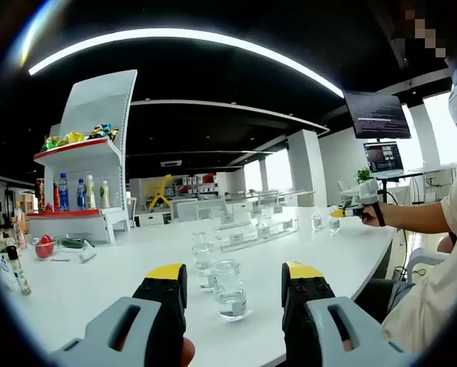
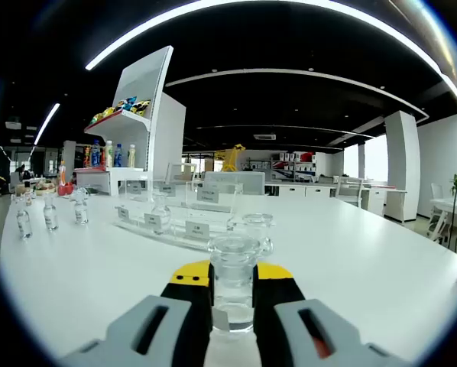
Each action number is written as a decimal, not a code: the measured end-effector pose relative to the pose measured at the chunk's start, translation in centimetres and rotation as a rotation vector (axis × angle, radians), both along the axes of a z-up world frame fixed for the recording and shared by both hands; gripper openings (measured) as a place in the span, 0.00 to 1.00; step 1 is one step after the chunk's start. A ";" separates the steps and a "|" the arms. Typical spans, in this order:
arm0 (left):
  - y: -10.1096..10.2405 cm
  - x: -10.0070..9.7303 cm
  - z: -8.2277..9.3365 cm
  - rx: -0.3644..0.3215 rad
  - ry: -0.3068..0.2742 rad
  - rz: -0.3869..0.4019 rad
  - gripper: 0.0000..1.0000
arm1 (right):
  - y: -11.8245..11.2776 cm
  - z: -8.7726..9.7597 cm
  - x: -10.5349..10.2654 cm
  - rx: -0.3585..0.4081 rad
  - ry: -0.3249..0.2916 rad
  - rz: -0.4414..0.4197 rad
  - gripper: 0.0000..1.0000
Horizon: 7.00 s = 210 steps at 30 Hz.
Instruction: Identify the label on the chemical reagent bottle, grasp the chemical reagent bottle, and place it in the designated position on the reagent rack
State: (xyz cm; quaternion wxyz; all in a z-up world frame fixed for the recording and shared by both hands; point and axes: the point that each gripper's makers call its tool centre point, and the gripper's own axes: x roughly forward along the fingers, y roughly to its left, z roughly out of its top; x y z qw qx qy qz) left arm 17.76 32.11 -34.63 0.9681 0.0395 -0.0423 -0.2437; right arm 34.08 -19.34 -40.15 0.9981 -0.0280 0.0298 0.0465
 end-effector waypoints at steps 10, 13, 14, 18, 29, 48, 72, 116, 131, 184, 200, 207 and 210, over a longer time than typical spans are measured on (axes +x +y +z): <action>0.0 0.0 0.0 0.001 0.001 -0.002 0.50 | 0.9 1.7 0.2 -0.016 -0.009 0.023 0.19; 0.0 0.0 0.1 0.000 0.000 -0.004 0.50 | 1.1 2.0 0.3 -0.009 -0.006 0.033 0.19; -0.1 0.0 0.1 0.001 -0.001 -0.004 0.50 | 1.1 2.0 0.4 -0.006 -0.003 0.035 0.19; -0.1 0.0 0.1 0.001 -0.001 -0.006 0.50 | 1.6 2.3 0.6 0.000 0.003 0.047 0.19; -0.2 -0.1 0.1 0.003 -0.006 -0.008 0.50 | 4.2 3.6 1.0 0.014 -0.006 0.094 0.19; 0.8 -0.2 0.1 -0.001 -0.006 0.005 0.50 | 10.7 5.6 3.2 0.041 -0.039 0.201 0.19; 0.6 0.6 -0.7 0.019 0.019 -0.015 0.49 | 18.4 8.2 8.6 0.044 -0.063 0.313 0.19; 2.1 2.3 -2.2 0.013 0.062 0.027 0.49 | 28.8 7.4 15.8 0.037 -0.082 0.476 0.19; 2.0 2.9 -2.8 0.016 0.080 0.024 0.49 | 30.3 7.2 19.4 0.042 -0.075 0.499 0.19; 2.9 3.6 -4.5 0.011 0.117 0.033 0.49 | 30.7 2.3 23.6 0.027 -0.023 0.492 0.19; 3.2 3.5 -4.3 0.015 0.115 0.042 0.49 | 30.9 0.6 23.2 0.017 0.003 0.488 0.19; 3.0 3.6 -4.5 0.018 0.121 0.037 0.49 | 30.7 0.5 23.1 0.013 0.010 0.487 0.19; 2.9 3.6 -4.5 0.016 0.120 0.035 0.49 | 30.7 0.5 23.0 0.012 0.011 0.485 0.19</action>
